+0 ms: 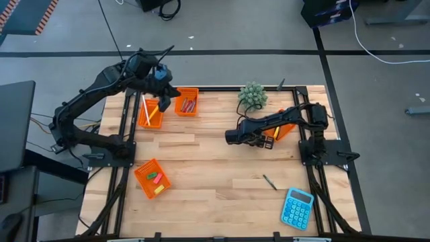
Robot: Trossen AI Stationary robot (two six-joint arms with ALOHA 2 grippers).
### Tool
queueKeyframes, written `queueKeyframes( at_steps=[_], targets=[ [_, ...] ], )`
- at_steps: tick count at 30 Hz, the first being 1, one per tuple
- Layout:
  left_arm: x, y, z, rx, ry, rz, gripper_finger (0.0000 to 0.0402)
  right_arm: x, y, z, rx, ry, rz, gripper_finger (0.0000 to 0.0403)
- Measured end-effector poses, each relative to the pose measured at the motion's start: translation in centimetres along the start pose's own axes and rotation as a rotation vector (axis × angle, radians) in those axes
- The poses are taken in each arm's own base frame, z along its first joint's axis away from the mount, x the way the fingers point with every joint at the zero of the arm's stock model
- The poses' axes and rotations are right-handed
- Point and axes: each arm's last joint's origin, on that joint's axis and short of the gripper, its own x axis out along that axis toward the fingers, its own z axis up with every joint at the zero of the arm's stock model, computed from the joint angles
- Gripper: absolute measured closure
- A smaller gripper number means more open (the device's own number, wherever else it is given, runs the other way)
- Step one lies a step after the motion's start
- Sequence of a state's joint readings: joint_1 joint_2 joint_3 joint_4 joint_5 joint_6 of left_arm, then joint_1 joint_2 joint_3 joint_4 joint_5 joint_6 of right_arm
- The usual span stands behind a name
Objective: Sort crayons/erasers/pens/pencils in bins
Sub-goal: Put the left green crayon into the middle orange bin
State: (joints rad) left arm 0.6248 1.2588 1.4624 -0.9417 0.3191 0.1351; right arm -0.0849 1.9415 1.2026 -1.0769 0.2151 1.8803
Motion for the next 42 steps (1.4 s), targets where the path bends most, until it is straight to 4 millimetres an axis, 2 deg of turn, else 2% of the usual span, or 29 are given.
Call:
queueKeyframes(
  at_steps=[5, 9, 14, 18, 24, 32, 42],
  targets=[
    [-0.8, -0.3, -0.1, -0.002, -0.018, 0.001, 0.0394, 0.3, 0.0, 0.6, -0.043, 0.002, -0.011, 0.0250],
    [-1.0, -0.4, -0.1, -0.013, -0.019, 0.002, 0.0390, 0.5, -0.1, 1.1, -0.106, -0.003, -0.030, 0.0250],
    [-1.1, -0.4, -0.2, -0.015, -0.013, 0.001, 0.0374, 0.8, -1.0, 1.9, -0.148, -0.045, -0.146, 0.0250],
    [-1.1, -0.4, -0.3, -0.022, -0.007, 0.000, 0.0382, 0.7, -1.7, 2.6, -0.173, -0.063, -0.230, 0.0250],
    [-1.2, -0.5, -0.4, -0.026, -0.001, -0.001, 0.0394, 0.9, -1.1, 3.0, -0.174, -0.056, -0.193, 0.0250],
    [-1.7, -0.6, -0.6, -0.040, -0.001, 0.000, 0.0372, 1.2, -0.4, 3.5, -0.186, -0.069, -0.128, 0.0250],
    [-1.8, -0.7, -0.7, -0.039, 0.005, -0.001, 0.0394, 2.5, -0.1, 5.6, -0.246, -0.041, -0.099, 0.0250]
  ],
)
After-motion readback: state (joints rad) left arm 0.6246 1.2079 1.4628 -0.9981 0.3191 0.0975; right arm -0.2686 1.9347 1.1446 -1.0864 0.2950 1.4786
